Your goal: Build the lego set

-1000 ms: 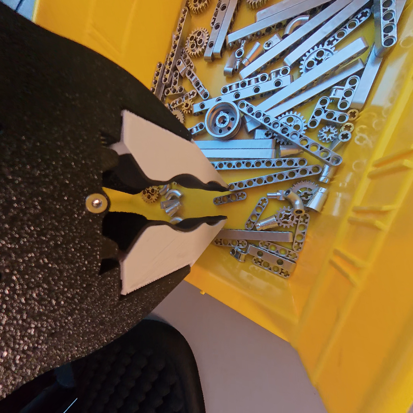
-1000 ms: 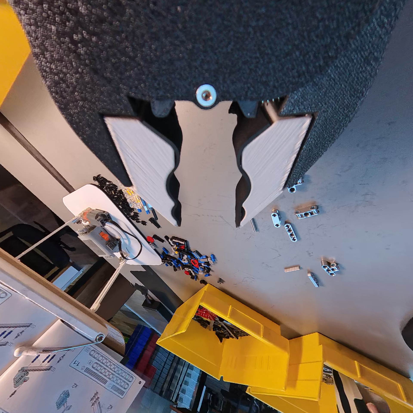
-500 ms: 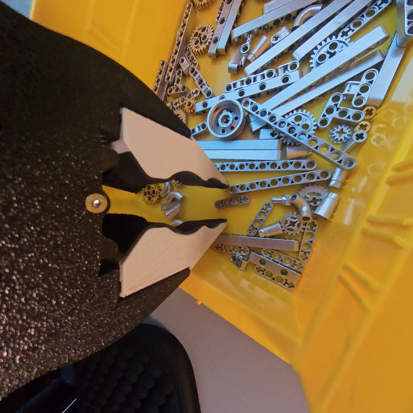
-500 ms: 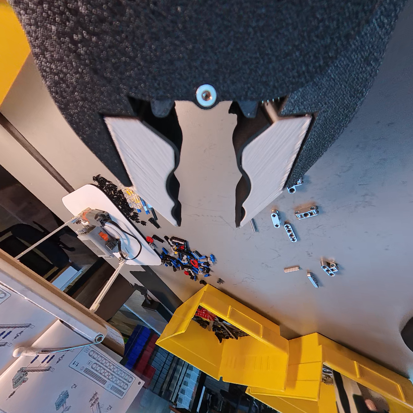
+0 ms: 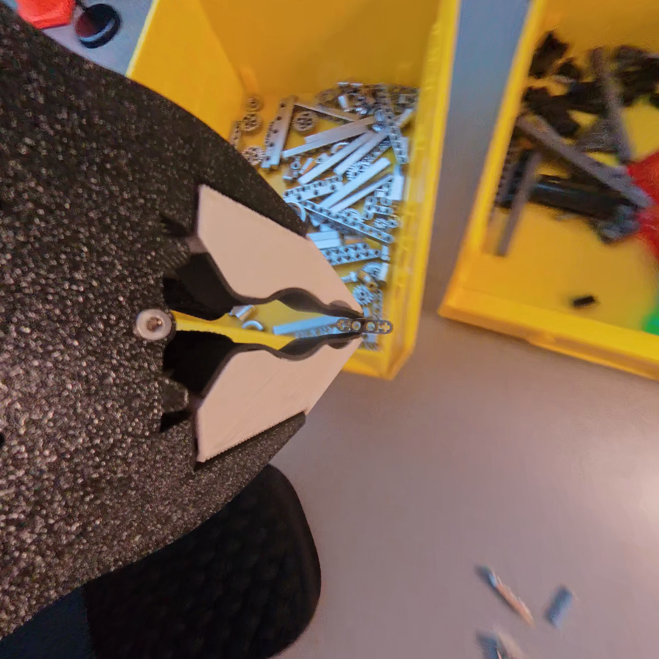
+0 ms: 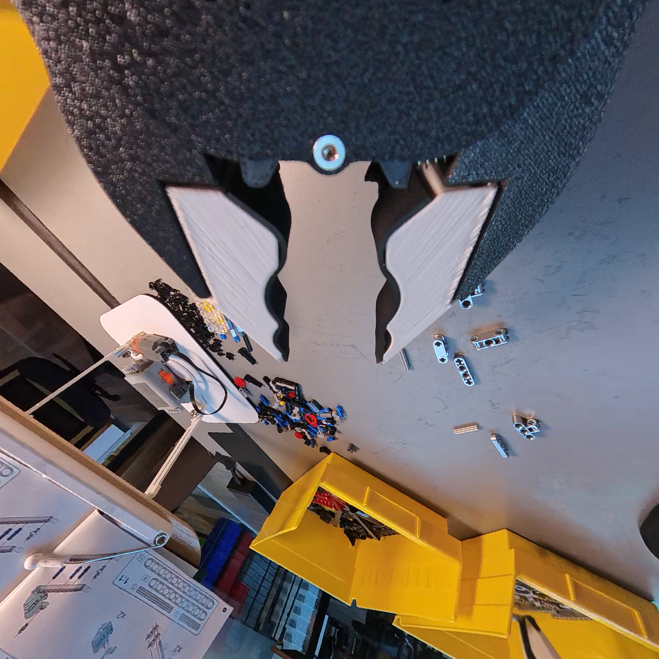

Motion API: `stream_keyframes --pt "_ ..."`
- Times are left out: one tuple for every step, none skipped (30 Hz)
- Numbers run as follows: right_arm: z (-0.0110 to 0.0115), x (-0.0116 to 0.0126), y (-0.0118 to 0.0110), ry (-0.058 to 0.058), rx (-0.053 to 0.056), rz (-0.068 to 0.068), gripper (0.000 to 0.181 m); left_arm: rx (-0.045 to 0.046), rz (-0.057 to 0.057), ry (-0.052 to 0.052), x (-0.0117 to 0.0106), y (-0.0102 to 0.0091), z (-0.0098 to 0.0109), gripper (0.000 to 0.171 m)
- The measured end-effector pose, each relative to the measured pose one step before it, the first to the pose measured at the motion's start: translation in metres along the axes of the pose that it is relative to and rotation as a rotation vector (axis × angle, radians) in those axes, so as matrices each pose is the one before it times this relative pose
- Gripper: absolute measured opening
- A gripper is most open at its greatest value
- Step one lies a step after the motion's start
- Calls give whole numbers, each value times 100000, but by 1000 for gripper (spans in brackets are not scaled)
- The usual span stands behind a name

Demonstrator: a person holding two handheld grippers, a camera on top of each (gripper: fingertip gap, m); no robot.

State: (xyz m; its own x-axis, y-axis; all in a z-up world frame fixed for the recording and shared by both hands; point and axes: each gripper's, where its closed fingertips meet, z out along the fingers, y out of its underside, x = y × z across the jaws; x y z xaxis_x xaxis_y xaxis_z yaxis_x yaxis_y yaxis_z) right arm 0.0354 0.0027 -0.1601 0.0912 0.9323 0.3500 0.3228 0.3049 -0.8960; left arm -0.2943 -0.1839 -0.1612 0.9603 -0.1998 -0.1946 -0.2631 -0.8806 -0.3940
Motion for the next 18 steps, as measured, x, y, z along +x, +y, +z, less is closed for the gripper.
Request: stream_keyframes --pt "13 -49 -8 -145 -15 -202 46 4987 4547 1712 1577 -1675 -889 7" --pt "3 -70 -55 -275 222 -158 47 4028 4530 3433 1864 -1572 -539 7" --pt "-31 -80 -87 -412 370 40 47 2565 4042 4750 2008 -1354 -118 7" --pt "-44 -82 -127 -439 552 5 48 1614 3562 3099 1624 -1156 261 7" --pt "-71 -35 -168 -91 710 -256 48 1095 3502 1969 1277 -957 576 7" --pt "-94 -17 -187 -193 818 -308 48 269 2610 3587 1329 -701 878 7" --pt "-91 -66 -175 -567 877 -2 48 -469 1350 4971 1317 -460 1150 7" --pt "-74 -148 -119 -1267 669 311 50 -831 686 3904 954 -271 1350 7" --pt "-40 -293 -13 -2212 149 440 53 -1646 585 2797 675 -34 1411 7" --pt "-36 -407 -9 -2745 31 253 56 -2241 888 2742 622 125 1342 7" --pt "-50 -463 -79 -2884 377 -123 57 -1490 836 2377 544 43 1183 7" --pt "-42 -662 -87 -4001 307 -76 58 -770 310 2544 521 -62 987 7" --pt "10 -823 3 -5036 -458 460 60 -607 22 2297 457 -57 799 7" --pt "53 -651 65 -3740 -828 439 62 -661 105 1202 276 -23 611 7" --pt "75 -632 127 -3492 -1199 -183 64 -670 304 642 185 -12 463 7" --pt "78 -471 153 -2456 -1335 -355 66 -368 401 341 150 -36 335 7" --pt "60 -231 111 -1050 -989 -294 68 -23 360 167 94 -64 206 7" --pt "35 -242 104 -1286 -849 -99 69 211 83 -151 14 -68 110 7"
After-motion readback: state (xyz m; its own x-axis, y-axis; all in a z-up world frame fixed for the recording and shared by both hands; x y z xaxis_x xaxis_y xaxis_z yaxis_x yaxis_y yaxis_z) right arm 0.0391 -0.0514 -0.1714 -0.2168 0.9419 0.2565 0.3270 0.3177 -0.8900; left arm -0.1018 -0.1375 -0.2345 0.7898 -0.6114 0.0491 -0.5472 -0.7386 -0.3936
